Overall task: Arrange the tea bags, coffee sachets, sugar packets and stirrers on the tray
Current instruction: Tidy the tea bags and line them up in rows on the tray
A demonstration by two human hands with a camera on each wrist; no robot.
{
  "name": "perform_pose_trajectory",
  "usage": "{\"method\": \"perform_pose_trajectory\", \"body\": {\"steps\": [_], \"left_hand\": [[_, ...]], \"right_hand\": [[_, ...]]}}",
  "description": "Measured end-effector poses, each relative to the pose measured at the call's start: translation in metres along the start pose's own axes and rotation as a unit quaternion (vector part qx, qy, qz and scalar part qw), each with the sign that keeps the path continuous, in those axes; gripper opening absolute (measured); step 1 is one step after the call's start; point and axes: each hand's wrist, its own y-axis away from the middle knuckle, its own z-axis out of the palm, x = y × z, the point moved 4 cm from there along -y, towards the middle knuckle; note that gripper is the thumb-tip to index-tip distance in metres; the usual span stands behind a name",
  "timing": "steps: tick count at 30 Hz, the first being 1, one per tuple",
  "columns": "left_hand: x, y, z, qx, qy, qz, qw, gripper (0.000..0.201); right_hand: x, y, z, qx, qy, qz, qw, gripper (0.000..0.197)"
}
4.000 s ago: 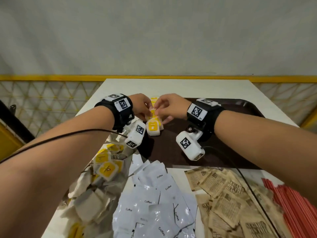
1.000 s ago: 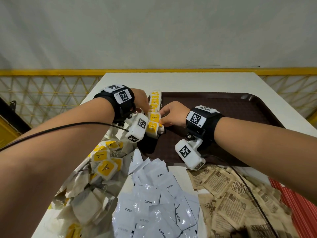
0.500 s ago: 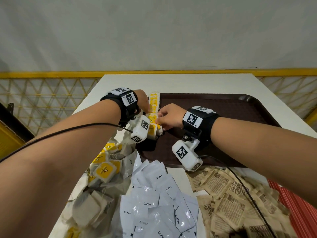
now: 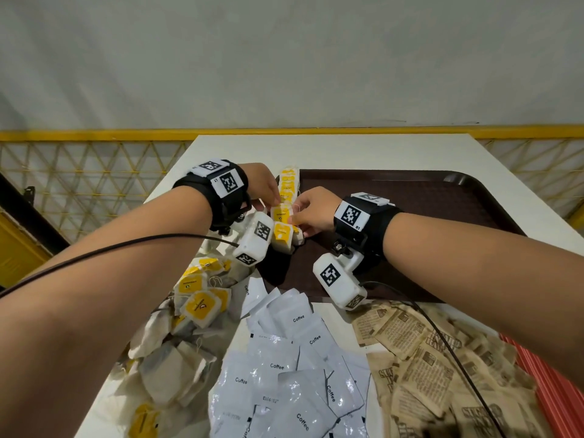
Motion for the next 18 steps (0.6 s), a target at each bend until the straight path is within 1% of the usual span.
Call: {"method": "perform_pose_trajectory", "body": {"steps": [7, 9, 13, 16, 18], "left_hand": [[0.005, -0.004, 0.002, 0.000, -0.011, -0.005, 1.000, 0.017], [0.005, -0.003, 0.001, 0.006, 0.002, -0.002, 1.000, 0.015], [-0.003, 0.005, -0.008, 0.028, 0.055, -0.019, 0.998, 0.010], [-0.008, 0.016, -0.008, -0.012, 0.041, -0.018, 0.999, 0.018], [-0.009, 0.024, -0.002, -0.051, 0.019, -0.014, 0.998, 0.026]], "right_hand": [[0.002, 0.006, 0.000, 0.018, -0.025, 0.004, 1.000, 0.027], [0.002, 0.007, 0.001, 0.026, -0.031, 0.002, 0.999, 0.028], [0.002, 0.010, -0.002, 0.039, -0.065, -0.005, 0.997, 0.030], [0.002, 0.016, -0.004, 0.034, -0.093, 0.015, 0.995, 0.025], [0.002, 0.022, -0.003, 0.004, -0.101, 0.027, 0.995, 0.026]]}}
